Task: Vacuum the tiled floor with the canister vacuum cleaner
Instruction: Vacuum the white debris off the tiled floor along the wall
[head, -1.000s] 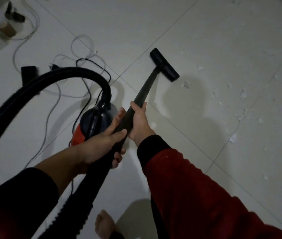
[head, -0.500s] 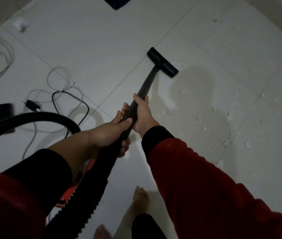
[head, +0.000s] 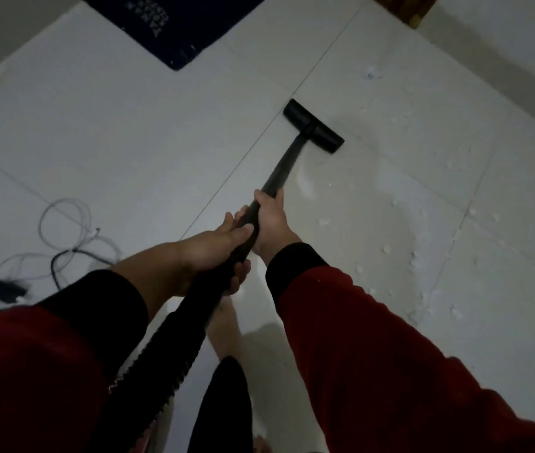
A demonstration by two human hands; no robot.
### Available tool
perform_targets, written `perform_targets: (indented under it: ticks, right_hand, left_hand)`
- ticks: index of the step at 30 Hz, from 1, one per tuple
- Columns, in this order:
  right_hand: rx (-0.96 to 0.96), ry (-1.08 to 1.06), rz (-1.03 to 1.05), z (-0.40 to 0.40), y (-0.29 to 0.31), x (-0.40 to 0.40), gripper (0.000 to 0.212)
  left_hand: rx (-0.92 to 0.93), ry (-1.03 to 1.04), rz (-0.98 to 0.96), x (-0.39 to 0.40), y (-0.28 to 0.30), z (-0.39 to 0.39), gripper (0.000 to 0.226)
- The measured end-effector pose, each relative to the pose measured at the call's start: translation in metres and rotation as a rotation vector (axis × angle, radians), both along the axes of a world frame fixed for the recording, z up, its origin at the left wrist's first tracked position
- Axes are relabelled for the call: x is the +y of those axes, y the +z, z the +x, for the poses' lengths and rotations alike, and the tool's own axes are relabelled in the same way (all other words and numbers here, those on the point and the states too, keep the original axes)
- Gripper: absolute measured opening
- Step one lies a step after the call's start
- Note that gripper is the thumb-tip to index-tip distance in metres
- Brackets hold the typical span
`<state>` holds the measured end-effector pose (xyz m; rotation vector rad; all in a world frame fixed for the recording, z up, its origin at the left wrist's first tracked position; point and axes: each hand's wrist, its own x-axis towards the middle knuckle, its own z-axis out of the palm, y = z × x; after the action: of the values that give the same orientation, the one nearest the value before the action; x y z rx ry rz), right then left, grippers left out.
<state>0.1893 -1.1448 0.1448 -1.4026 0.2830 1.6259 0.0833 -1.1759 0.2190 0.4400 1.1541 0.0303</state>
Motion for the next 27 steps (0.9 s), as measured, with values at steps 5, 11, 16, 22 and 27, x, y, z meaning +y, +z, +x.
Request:
perform_targets:
  ticks: [5, 11, 16, 22, 27]
  right_hand:
    - [-0.06, 0.0, -0.026, 0.012, 0.009, 0.065, 0.06]
    - [-0.103, -0.001, -0.053, 0.032, 0.013, 0.132, 0.066]
    - [-0.101, -0.065, -0.05, 0.064, 0.007, 0.175, 0.067]
    - [-0.033, -0.165, 0.028, 0.12, -0.007, 0.222, 0.062]
    - [-0.078, -0.099, 0.017, 0.184, -0.023, 0.276, 0.061]
  left_hand:
    - [0.005, -0.037, 0.003, 0.069, 0.006, 0.01, 0.047]
    - [0.002, -0.08, 0.021, 0.135, 0.012, 0.026, 0.054]
    - [-0.013, -0.112, 0.044, 0.173, 0.004, 0.05, 0.062]
    - [-0.009, -0.116, 0.082, 0.228, -0.016, 0.104, 0.054]
    - [0.001, -0.082, 0.097, 0.28, -0.03, 0.167, 0.058]
